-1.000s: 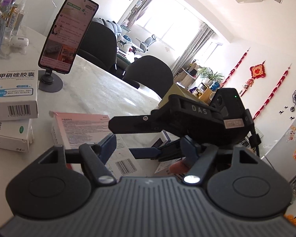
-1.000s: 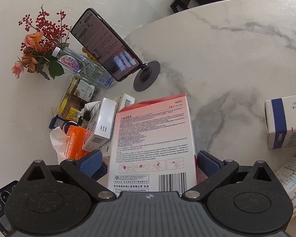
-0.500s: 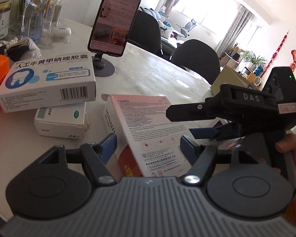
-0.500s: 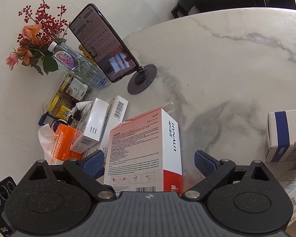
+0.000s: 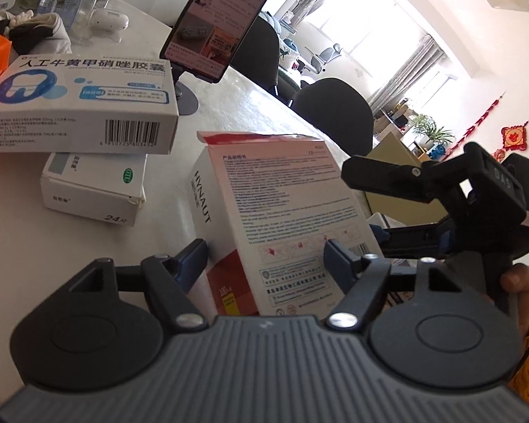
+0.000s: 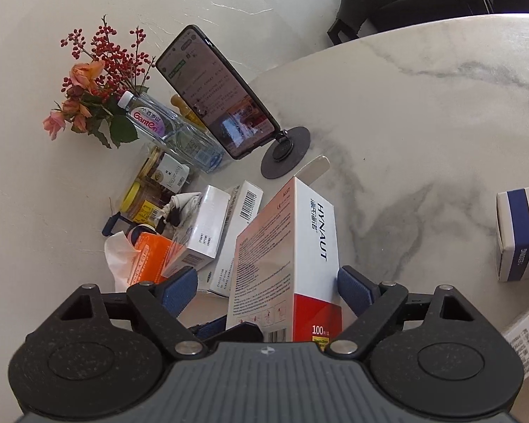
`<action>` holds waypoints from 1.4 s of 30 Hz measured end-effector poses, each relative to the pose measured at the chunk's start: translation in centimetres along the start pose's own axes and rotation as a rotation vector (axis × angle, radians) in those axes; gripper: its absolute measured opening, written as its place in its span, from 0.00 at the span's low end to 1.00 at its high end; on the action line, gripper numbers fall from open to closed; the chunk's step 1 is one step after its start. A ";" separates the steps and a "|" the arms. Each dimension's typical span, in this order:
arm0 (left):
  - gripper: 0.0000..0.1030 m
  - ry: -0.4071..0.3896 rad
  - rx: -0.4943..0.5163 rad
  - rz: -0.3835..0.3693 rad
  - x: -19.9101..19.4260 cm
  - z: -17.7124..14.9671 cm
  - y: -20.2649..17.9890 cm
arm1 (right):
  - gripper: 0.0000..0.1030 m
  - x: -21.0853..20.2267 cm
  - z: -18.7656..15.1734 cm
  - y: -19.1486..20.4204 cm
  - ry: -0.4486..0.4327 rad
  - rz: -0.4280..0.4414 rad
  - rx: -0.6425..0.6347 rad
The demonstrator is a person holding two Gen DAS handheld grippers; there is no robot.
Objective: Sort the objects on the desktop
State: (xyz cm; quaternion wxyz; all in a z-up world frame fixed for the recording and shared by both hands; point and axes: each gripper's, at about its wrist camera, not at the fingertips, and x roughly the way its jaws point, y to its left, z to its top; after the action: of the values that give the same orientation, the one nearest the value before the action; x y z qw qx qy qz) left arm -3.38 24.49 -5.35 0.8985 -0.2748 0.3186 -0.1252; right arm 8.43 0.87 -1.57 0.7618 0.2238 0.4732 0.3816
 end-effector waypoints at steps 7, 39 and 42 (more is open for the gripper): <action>1.00 -0.017 0.040 -0.036 0.0 -0.1 -1.2 | 0.86 -1.3 0.5 -0.1 -0.017 0.123 0.069; 0.34 -0.219 0.113 -0.196 -3.1 -0.5 -1.1 | 0.84 -4.1 1.3 -2.8 -0.155 0.216 0.070; 0.35 -0.201 0.163 -0.166 -2.8 -0.7 -1.2 | 0.83 -4.3 0.9 -2.8 -0.141 0.217 0.033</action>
State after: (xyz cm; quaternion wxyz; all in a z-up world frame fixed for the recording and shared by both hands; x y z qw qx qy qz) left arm -6.03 24.30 -3.67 0.9318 -0.2375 0.1918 -0.1964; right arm 9.15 -4.19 -0.76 0.7437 0.3125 0.3976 0.4371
